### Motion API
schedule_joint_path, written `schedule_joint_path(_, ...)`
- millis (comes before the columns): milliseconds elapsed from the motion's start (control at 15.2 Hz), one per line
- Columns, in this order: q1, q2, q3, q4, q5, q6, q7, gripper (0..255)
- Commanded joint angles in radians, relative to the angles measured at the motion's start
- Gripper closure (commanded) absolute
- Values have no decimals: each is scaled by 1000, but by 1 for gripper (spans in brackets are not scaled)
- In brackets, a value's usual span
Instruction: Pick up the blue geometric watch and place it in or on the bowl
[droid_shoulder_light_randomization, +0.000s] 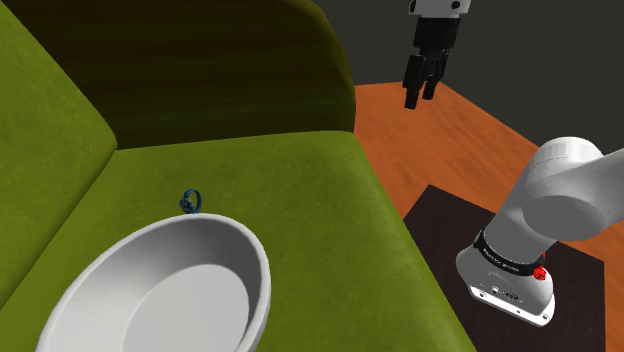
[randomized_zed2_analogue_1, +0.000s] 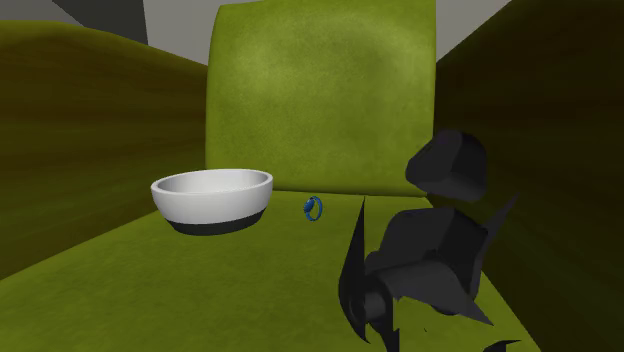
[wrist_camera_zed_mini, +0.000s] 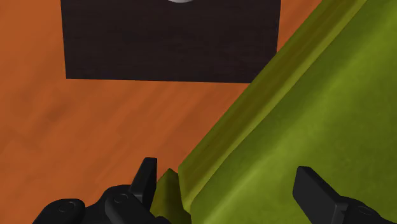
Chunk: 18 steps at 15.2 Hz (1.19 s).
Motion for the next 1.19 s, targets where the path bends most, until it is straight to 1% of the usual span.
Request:
schedule_joint_path(0,0,0,0,0,0,0,0,0)
schedule_joint_path(528,70,166,112,55,149,112,135,0)
schedule_joint_path(858,108,292,174,125,224,180,210,0)
schedule_joint_path(1122,135,401,220,201,271,229,267,0)
